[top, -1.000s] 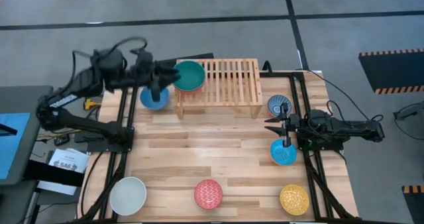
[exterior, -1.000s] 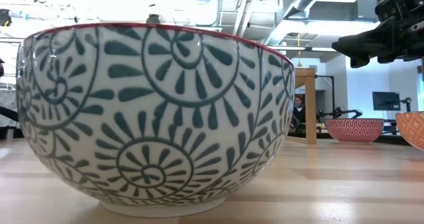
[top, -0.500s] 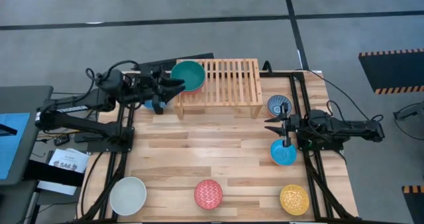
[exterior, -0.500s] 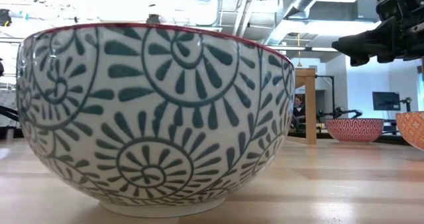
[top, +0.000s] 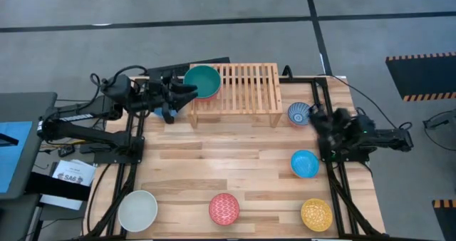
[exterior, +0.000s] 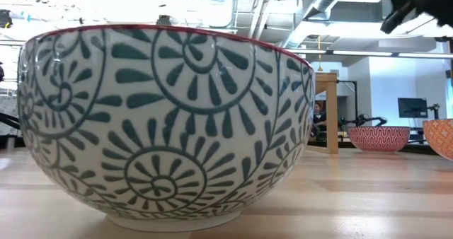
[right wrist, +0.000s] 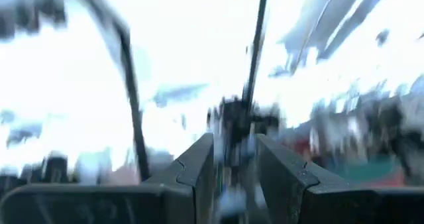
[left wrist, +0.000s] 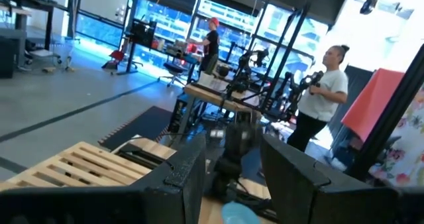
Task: Place and stack bowls onto a shelf
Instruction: Put the small blue bowl on the shelf
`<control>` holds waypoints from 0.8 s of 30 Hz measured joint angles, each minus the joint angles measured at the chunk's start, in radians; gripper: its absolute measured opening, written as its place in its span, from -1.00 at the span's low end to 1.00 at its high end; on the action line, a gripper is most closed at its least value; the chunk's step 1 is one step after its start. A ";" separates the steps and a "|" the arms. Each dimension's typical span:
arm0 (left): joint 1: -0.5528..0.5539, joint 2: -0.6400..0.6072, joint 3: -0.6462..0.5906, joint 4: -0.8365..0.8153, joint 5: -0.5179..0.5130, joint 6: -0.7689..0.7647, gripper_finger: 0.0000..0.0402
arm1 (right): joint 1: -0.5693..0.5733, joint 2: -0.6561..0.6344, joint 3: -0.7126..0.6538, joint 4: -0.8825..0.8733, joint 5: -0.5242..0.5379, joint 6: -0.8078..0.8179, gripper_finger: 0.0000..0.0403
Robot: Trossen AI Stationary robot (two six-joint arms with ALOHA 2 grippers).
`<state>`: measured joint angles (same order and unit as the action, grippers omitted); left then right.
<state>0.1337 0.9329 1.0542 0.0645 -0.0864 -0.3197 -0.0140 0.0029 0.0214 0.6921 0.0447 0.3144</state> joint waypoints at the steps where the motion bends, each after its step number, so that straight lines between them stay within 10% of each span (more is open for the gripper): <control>1: 0.000 0.000 0.000 -0.004 0.000 0.015 -0.36 | -0.001 0.000 0.007 0.055 0.024 0.007 -0.31; 7: 0.000 -0.010 0.000 -0.009 0.008 0.063 -0.36 | -0.001 0.058 0.083 0.117 0.062 -0.056 -0.31; 12: 0.000 -0.042 0.000 -0.010 0.050 0.072 -0.36 | -0.001 0.262 0.178 0.117 0.218 -0.088 -0.31; 24: 0.000 -0.165 0.000 -0.031 0.058 0.099 -0.36 | -0.011 0.738 0.477 0.231 0.220 -0.112 -0.31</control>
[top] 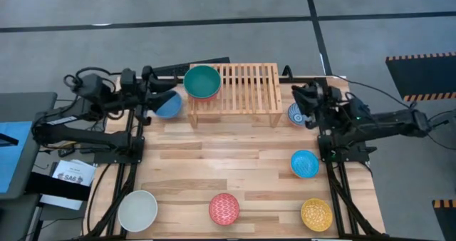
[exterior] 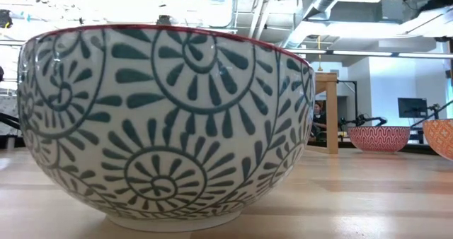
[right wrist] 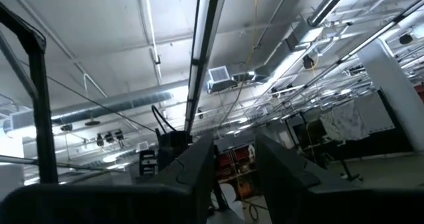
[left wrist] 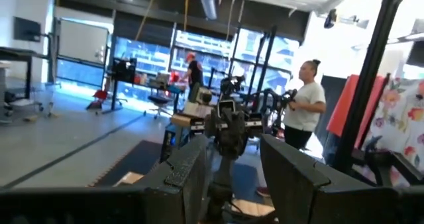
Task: Place and stack bowls onto a shelf
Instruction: Put the small blue bowl on the shelf
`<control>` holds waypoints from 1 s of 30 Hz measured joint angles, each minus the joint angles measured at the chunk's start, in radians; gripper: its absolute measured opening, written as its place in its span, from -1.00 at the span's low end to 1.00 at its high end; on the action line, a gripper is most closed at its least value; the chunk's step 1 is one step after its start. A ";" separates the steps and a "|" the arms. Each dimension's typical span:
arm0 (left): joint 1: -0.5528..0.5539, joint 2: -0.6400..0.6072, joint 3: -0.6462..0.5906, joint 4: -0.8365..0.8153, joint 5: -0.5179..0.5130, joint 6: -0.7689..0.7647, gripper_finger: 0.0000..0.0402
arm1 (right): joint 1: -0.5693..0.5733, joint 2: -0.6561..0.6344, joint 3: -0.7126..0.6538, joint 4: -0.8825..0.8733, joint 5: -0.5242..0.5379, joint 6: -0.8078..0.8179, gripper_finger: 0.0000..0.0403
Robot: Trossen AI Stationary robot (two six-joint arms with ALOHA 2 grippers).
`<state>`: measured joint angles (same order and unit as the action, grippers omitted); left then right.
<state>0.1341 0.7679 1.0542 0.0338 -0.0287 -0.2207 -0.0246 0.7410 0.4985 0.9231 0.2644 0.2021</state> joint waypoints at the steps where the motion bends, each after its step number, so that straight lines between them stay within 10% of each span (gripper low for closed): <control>1: 0.000 -0.004 0.000 0.000 -0.008 0.000 -0.36 | -0.006 0.020 0.024 -0.001 0.000 0.000 -0.31; 10: 0.000 0.012 0.000 0.000 -0.042 0.000 -0.36 | -0.046 0.058 0.184 -0.322 0.000 0.013 -0.31; 19: 0.000 0.056 0.000 0.001 -0.044 -0.009 -0.36 | -0.232 0.140 0.507 -1.265 0.120 0.306 -0.31; 30: 0.000 0.068 0.000 0.002 -0.062 0.005 -0.36 | -0.313 0.173 0.536 -1.353 0.094 0.317 -0.31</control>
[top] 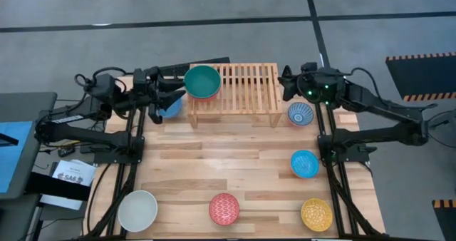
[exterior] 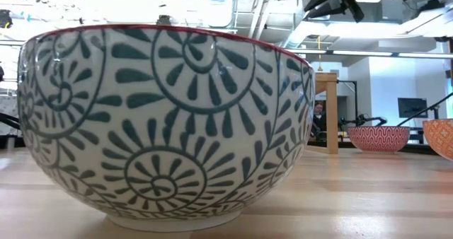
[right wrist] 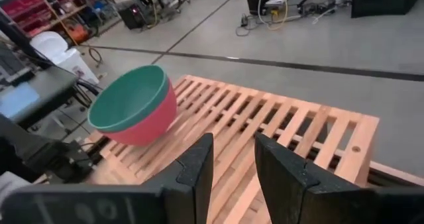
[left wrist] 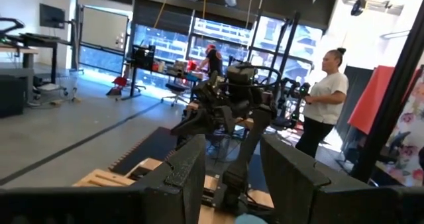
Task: Place and stack bowls onto a shelf
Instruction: Put the small blue bowl on the shelf
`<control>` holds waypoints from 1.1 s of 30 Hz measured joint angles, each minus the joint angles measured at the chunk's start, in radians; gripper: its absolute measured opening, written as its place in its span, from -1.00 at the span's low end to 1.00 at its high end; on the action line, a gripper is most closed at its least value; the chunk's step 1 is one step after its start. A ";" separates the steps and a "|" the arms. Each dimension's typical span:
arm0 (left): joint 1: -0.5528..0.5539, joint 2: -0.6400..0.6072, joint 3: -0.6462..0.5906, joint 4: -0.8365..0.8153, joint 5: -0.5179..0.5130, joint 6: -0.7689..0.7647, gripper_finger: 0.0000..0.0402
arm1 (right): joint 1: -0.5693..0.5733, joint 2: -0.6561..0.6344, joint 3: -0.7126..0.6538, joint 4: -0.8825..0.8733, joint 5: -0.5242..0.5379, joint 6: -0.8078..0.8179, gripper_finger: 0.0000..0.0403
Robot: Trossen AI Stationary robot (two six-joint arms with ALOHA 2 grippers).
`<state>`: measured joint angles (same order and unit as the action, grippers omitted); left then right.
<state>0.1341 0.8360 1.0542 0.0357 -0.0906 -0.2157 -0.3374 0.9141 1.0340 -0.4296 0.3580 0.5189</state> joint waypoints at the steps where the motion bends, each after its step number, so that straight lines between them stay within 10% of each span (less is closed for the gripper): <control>1: 0.000 0.000 0.000 0.000 -0.001 0.006 -0.36 | 0.001 -0.001 0.000 0.005 -0.001 0.000 -0.31; 18: 0.000 -0.001 0.000 -0.001 0.000 0.011 -0.36 | 0.001 -0.001 0.000 -0.042 0.001 0.133 -0.31; 29: 0.000 -0.001 0.000 -0.004 0.000 -0.016 -0.36 | -0.147 -0.011 -0.015 -0.864 0.104 0.593 -0.31; 33: 0.000 -0.001 0.000 -0.003 0.000 -0.018 -0.36 | -0.156 -0.012 -0.098 -0.892 0.082 0.722 -0.31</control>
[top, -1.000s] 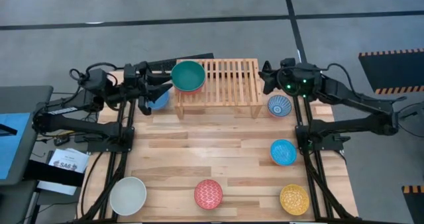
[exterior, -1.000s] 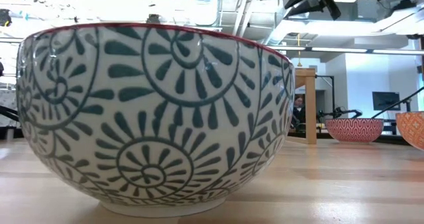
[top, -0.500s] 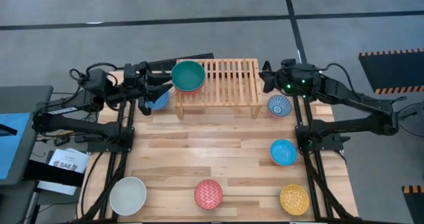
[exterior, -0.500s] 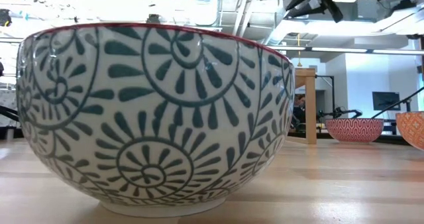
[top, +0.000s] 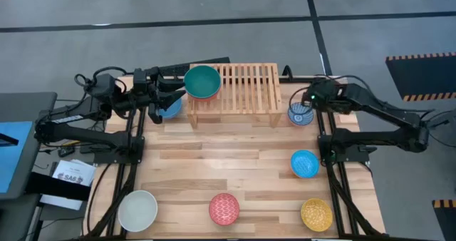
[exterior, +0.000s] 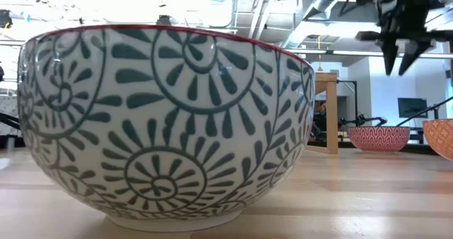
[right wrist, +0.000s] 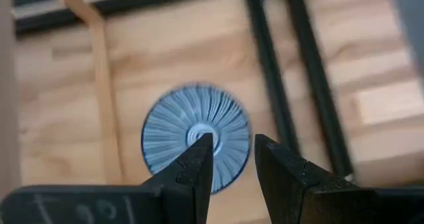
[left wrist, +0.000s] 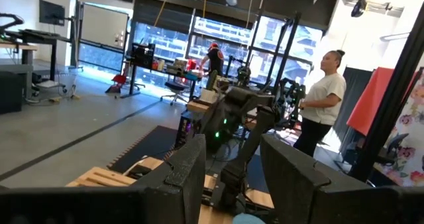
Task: Place and stack bowls onto a shelf
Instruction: Put the small blue bowl on the shelf
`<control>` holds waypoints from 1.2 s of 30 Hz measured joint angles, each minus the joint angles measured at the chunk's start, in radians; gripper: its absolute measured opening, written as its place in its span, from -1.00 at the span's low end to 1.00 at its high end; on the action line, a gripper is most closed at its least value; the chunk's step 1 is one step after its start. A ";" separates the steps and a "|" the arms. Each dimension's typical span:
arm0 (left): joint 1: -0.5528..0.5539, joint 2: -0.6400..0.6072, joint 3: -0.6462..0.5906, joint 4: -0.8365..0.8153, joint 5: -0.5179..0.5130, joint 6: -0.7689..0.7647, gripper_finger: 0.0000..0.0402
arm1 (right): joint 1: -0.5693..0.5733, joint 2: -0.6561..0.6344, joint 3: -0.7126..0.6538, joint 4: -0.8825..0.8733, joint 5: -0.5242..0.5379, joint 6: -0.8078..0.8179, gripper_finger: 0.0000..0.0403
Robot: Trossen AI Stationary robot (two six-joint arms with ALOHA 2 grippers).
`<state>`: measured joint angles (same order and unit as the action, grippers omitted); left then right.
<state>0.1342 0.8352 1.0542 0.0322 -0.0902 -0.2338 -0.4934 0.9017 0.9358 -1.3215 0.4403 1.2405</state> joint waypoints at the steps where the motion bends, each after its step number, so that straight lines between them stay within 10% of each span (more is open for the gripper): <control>1: 0.000 0.000 0.000 0.000 0.000 -0.006 -0.36 | 0.000 -0.004 -0.026 0.015 -0.020 0.010 -0.31; 18: 0.000 0.000 0.000 0.003 0.000 -0.025 -0.36 | -0.001 0.003 -0.241 0.180 -0.109 0.254 -0.33; 36: 0.000 0.000 0.000 0.002 0.000 0.005 -0.36 | 0.324 0.092 -0.265 0.176 0.031 0.871 -0.45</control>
<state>0.1342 0.8352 1.0542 0.0338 -0.0902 -0.2291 -0.1694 0.9935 0.6704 -1.1454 0.4714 2.1116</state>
